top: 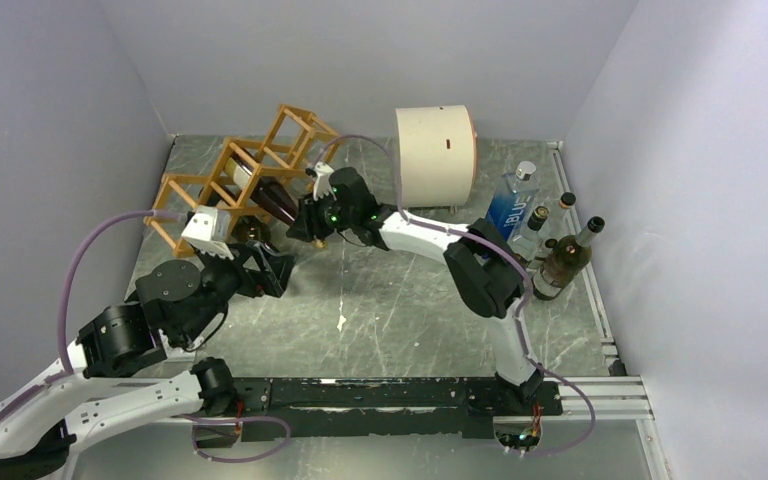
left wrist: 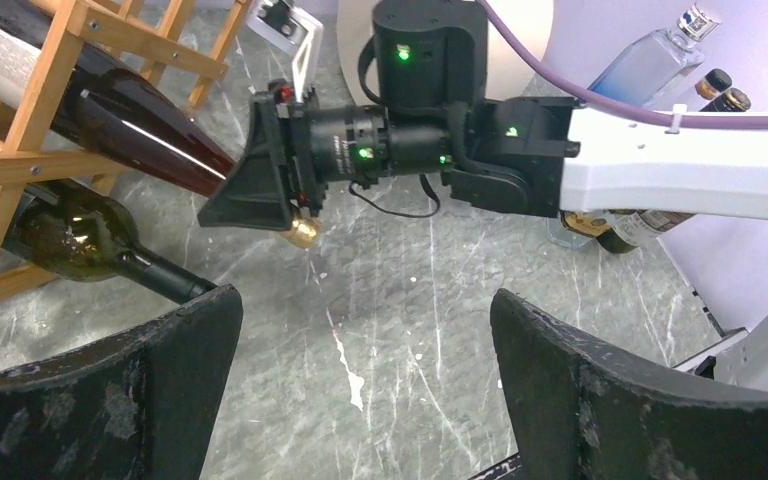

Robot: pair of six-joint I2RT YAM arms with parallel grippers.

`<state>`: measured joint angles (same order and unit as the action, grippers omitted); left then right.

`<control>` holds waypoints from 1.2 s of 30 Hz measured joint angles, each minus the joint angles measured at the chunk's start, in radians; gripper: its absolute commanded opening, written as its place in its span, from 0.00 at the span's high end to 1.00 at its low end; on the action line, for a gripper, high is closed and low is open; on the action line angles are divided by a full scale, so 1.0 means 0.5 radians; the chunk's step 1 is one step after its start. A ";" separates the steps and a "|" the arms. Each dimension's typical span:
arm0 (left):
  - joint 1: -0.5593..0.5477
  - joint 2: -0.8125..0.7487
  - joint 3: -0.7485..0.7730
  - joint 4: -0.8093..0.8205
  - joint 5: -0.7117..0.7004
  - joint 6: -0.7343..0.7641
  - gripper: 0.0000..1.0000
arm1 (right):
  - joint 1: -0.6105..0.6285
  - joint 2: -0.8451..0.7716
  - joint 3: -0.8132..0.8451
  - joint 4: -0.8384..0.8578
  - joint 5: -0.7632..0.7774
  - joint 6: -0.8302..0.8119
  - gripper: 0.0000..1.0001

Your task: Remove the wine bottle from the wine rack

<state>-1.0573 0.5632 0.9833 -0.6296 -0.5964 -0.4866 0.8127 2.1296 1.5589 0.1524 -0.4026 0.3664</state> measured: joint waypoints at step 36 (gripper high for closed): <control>0.000 0.093 -0.005 0.118 0.051 0.095 0.02 | -0.195 -1.106 -1.476 0.176 -0.497 0.991 1.00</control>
<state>-1.0573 0.6098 0.9806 -0.5705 -0.5709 -0.4393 0.7151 1.5764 0.8211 0.2405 -0.6510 0.8619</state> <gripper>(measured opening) 0.977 0.432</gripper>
